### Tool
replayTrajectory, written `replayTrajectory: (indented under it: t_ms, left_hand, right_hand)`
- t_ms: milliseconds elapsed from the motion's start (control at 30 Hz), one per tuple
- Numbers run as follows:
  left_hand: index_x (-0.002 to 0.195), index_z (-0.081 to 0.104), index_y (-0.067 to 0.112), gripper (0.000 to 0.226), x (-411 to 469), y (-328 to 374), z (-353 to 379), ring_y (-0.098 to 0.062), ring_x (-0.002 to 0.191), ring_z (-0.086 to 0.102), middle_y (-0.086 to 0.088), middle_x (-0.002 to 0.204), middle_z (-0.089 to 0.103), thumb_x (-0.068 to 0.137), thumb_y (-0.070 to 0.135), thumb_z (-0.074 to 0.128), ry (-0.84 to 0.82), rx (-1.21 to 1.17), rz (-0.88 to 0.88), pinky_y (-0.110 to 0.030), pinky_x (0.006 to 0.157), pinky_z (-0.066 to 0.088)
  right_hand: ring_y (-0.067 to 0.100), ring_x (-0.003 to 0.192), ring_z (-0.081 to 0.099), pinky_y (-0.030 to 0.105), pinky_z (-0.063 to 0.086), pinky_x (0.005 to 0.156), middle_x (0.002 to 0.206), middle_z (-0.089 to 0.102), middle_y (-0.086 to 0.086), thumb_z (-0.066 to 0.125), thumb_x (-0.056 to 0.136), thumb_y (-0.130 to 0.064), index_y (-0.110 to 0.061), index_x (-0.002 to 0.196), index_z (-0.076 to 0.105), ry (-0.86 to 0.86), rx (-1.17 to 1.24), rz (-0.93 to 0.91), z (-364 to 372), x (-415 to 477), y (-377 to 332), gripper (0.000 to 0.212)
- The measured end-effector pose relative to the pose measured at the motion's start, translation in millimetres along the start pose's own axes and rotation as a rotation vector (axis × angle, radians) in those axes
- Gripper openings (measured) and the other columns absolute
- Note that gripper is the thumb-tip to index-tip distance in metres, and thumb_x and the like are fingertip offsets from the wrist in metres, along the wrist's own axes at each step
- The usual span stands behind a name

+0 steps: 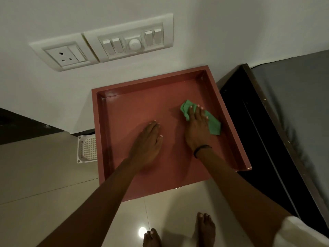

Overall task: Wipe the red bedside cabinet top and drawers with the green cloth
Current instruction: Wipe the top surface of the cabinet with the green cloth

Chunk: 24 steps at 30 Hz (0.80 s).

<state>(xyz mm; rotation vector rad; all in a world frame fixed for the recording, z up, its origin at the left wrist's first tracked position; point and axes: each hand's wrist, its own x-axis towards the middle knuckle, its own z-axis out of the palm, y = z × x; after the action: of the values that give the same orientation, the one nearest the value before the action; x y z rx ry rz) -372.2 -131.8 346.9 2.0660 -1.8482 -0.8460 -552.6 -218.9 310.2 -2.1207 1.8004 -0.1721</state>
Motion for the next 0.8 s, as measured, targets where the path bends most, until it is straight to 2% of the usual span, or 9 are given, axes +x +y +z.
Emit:
replayTrajectory:
  t_ms: [67,133,233,367,467,533,667,733,800]
  left_hand:
    - [0.150,0.039,0.006,0.049,-2,-6,-6,-0.025,0.148,0.031,-0.011,0.158,0.036,0.103,0.020,0.044,0.110,0.066,0.027,-0.042,0.123,0.024]
    - [0.147,0.043,0.007,0.046,-6,-18,-12,-0.028,0.141,0.040,-0.012,0.152,0.043,0.102,0.019,0.044,0.194,0.049,-0.017,-0.045,0.118,0.032]
    - [0.144,0.047,0.007,0.043,-18,-31,-21,-0.027,0.134,0.046,-0.012,0.147,0.046,0.103,0.019,0.043,0.214,0.024,-0.067,-0.043,0.113,0.040]
    - [0.141,0.049,0.010,0.041,-35,-35,-20,-0.026,0.135,0.046,-0.011,0.147,0.048,0.103,0.024,0.044,0.158,0.144,0.002,-0.042,0.113,0.038]
    - [0.143,0.047,0.011,0.043,-46,-41,-27,-0.025,0.140,0.042,-0.010,0.149,0.047,0.104,0.029,0.042,0.139,0.209,0.018,-0.045,0.117,0.034]
    - [0.142,0.048,0.012,0.043,-57,-47,-36,-0.024,0.140,0.042,-0.009,0.149,0.047,0.103,0.031,0.040,0.159,0.253,0.002,-0.046,0.117,0.033]
    - [0.140,0.049,0.013,0.041,-75,-57,-42,-0.024,0.139,0.042,-0.007,0.149,0.046,0.103,0.029,0.041,0.184,0.255,-0.021,-0.046,0.118,0.032]
    - [0.140,0.049,0.013,0.041,-89,-68,-46,-0.024,0.140,0.041,-0.007,0.149,0.046,0.103,0.028,0.041,0.207,0.251,-0.027,-0.046,0.118,0.031]
    - [0.142,0.046,0.014,0.042,-97,-77,-45,-0.023,0.144,0.035,-0.006,0.152,0.043,0.103,0.028,0.041,0.244,0.228,-0.055,-0.045,0.121,0.027]
  right_hand:
    - [0.032,0.154,0.004,0.050,0.007,0.124,0.166,0.007,0.015,0.035,0.100,-0.009,-0.010,0.158,0.013,-0.056,0.009,-0.057,9,0,-32,0.063]
    - [0.031,0.154,0.002,0.052,0.007,0.123,0.166,0.005,0.013,0.036,0.102,-0.018,-0.011,0.158,0.013,-0.160,0.037,-0.229,27,-23,-69,0.061]
    - [0.029,0.154,0.005,0.051,0.011,0.124,0.166,0.012,0.009,0.032,0.100,-0.022,-0.014,0.158,0.021,-0.241,0.017,-0.476,45,-83,-95,0.060]
    - [0.026,0.148,0.030,0.048,0.028,0.119,0.159,0.036,0.006,0.058,0.089,-0.014,-0.019,0.151,0.040,-0.189,-0.079,-0.634,51,-142,-67,0.065]
    - [0.022,0.146,0.036,0.046,0.033,0.116,0.158,0.038,0.002,0.049,0.080,-0.010,-0.023,0.150,0.040,-0.145,-0.117,-0.717,50,-147,-48,0.072]
    - [0.022,0.145,0.037,0.046,0.040,0.112,0.158,0.037,0.002,0.045,0.084,-0.013,-0.025,0.151,0.040,-0.122,-0.135,-0.677,46,-140,-47,0.068]
    - [0.026,0.150,0.026,0.052,0.034,0.115,0.161,0.030,0.003,0.028,0.095,-0.024,-0.022,0.153,0.036,-0.115,-0.023,-0.301,35,-127,-63,0.059]
    - [0.029,0.151,0.020,0.055,0.029,0.118,0.163,0.025,0.006,0.034,0.098,-0.021,-0.020,0.154,0.034,-0.098,0.057,-0.220,42,-139,-86,0.056]
    - [0.031,0.152,0.018,0.055,0.027,0.119,0.163,0.024,0.007,0.049,0.094,-0.006,-0.019,0.153,0.035,-0.104,0.091,-0.245,52,-160,-105,0.062]
